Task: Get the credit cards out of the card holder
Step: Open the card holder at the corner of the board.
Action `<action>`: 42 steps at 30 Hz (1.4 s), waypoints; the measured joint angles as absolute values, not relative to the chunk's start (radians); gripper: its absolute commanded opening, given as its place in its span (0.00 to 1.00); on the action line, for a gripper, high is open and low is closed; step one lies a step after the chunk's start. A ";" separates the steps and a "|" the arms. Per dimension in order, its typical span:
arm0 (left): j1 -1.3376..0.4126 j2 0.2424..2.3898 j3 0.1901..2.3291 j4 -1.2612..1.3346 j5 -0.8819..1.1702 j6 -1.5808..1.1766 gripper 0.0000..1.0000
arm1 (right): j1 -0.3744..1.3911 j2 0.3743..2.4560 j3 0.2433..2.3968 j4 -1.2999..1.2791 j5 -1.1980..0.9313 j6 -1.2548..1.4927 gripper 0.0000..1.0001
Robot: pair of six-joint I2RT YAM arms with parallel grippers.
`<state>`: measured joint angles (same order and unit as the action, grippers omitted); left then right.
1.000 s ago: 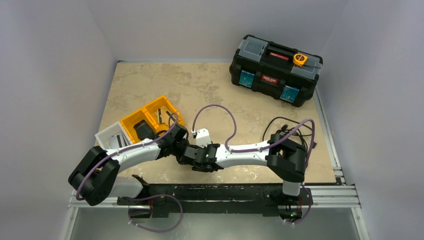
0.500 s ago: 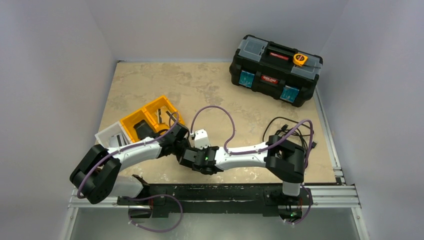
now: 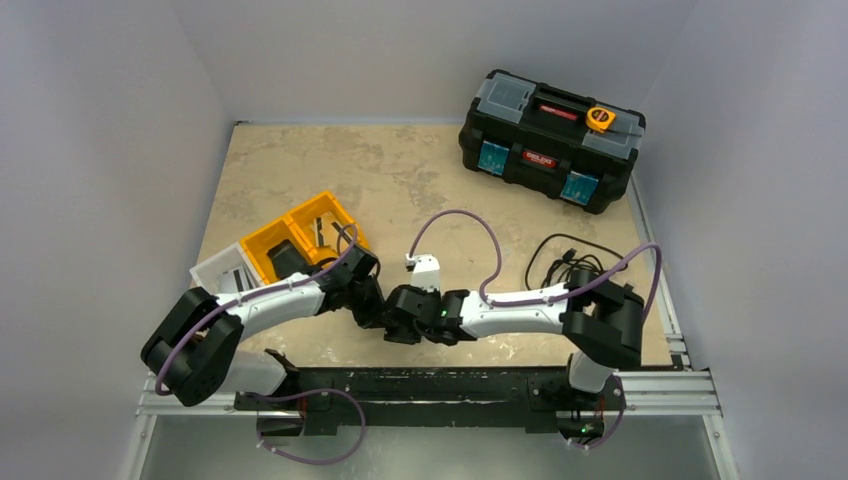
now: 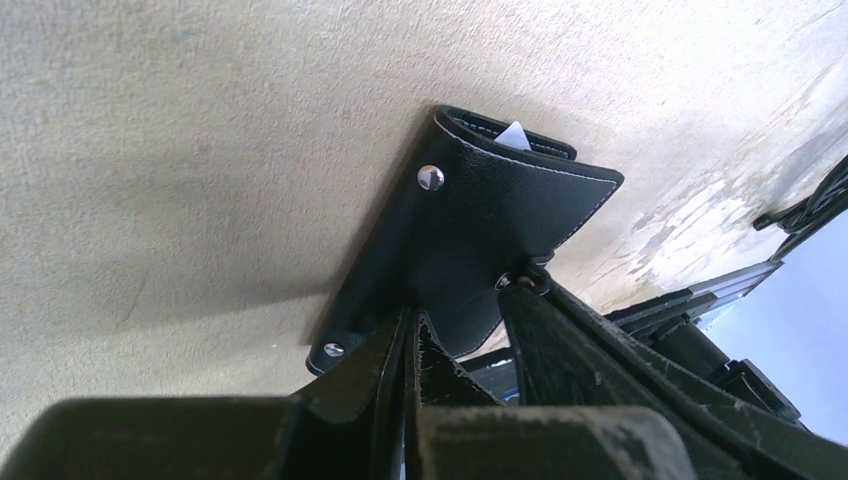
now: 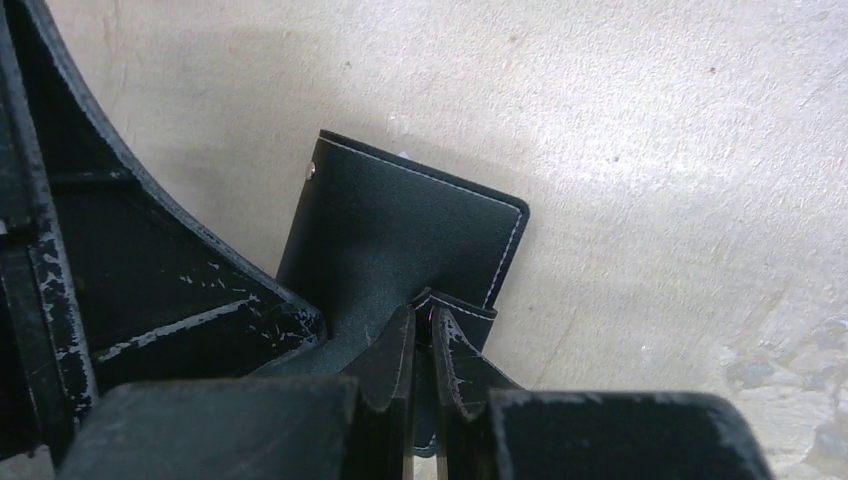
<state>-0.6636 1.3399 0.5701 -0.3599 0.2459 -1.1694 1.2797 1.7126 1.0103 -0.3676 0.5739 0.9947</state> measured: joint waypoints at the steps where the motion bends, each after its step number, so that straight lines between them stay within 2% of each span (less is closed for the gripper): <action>1: -0.664 1.341 0.571 -0.361 0.246 -1.170 0.00 | 1.269 1.697 0.991 -0.345 0.553 0.995 0.00; 9: -0.664 1.343 0.572 -0.362 0.244 -1.171 0.00 | 1.119 1.520 0.794 -0.220 0.396 0.999 0.00; 13: -0.668 1.336 0.575 -0.366 0.234 -1.166 0.00 | 1.104 1.482 0.776 -0.206 0.358 1.003 0.00; 14: -0.671 1.330 0.576 -0.370 0.225 -1.160 0.02 | 1.104 1.471 0.776 -0.205 0.353 1.003 0.00; 19: -0.673 1.236 0.589 -0.480 0.113 -1.086 0.23 | 1.107 1.410 0.804 -0.239 0.353 0.998 0.00; 24: -0.672 1.094 0.644 -0.622 0.010 -1.020 0.28 | 1.143 1.395 0.906 -0.287 0.368 0.983 0.00; 33: -0.672 1.026 0.660 -0.707 -0.041 -0.971 0.28 | 1.213 1.468 1.048 -0.326 0.376 0.970 0.00; 38: -0.672 1.024 0.645 -0.705 -0.040 -0.957 0.25 | 1.200 1.483 1.033 -0.366 0.388 0.971 0.00; 42: -0.670 1.037 0.635 -0.693 -0.030 -0.948 0.24 | 1.145 1.451 0.939 -0.376 0.397 0.977 0.00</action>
